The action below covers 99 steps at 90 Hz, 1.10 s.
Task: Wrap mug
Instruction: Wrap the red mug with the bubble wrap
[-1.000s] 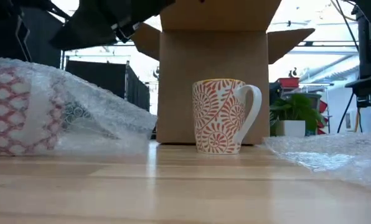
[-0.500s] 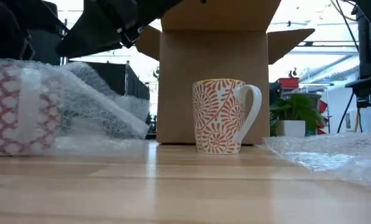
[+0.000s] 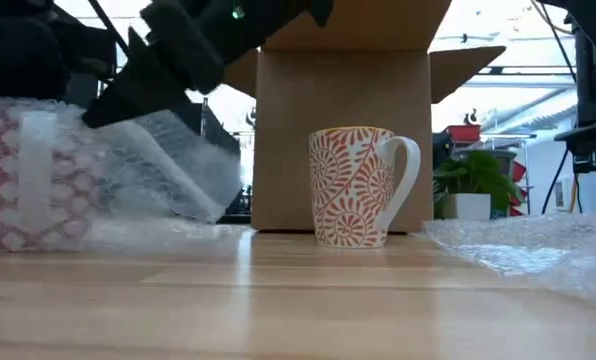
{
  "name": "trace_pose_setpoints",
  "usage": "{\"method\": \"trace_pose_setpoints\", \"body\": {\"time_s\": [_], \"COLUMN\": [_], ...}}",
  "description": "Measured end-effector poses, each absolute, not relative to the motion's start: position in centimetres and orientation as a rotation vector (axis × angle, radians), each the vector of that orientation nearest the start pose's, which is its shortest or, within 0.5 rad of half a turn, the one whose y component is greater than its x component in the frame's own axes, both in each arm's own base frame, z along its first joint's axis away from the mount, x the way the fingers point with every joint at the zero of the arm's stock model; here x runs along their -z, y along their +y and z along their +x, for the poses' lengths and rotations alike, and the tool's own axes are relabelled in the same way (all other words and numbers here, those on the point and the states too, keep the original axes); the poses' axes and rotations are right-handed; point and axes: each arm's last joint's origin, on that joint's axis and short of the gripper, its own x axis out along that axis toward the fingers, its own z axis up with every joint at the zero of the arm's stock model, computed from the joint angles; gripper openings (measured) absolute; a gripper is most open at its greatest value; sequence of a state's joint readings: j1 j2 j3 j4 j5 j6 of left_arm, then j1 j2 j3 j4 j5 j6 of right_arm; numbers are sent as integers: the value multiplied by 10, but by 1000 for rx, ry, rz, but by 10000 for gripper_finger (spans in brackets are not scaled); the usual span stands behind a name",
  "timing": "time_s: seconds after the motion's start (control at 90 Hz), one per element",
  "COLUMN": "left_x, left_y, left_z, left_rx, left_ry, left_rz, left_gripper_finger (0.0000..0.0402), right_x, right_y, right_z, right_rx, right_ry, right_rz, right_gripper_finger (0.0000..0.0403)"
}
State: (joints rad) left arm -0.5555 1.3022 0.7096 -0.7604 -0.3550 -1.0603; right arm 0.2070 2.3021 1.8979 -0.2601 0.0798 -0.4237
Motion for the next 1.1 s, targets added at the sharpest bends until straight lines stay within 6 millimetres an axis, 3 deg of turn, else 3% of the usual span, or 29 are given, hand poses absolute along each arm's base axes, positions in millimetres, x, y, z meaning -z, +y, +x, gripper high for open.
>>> {"method": "trace_pose_setpoints", "body": {"time_s": [0.233, 0.356, 0.511, 0.744, 0.889, 0.978, 1.1], "left_x": [-175, -171, -167, -166, -166, -166, -166], "left_y": [-94, -95, -97, -97, -97, -97, -98], "left_z": [186, 188, 192, 191, 191, 192, 193], "left_rx": [-467, -469, -452, -445, -444, -446, -449], "left_ry": [1152, 1166, 1165, 1184, 1186, 1182, 1163], "left_rz": [-305, -301, -288, -291, -295, -300, -305], "left_gripper_finger": [163, 157, 106, 30, 28, 30, 78], "right_x": [-204, -218, -229, -223, -214, -218, -222], "right_y": [107, 107, 102, 80, 76, 76, 81], "right_z": [504, 498, 493, 490, 486, 484, 482], "right_rx": [-222, -226, -270, -307, -306, -297, -298], "right_ry": [678, 675, 691, 780, 793, 760, 687], "right_rz": [-549, -540, -440, -285, -233, -214, -210], "right_gripper_finger": [158, 158, 157, 157, 157, 157, 157]}}
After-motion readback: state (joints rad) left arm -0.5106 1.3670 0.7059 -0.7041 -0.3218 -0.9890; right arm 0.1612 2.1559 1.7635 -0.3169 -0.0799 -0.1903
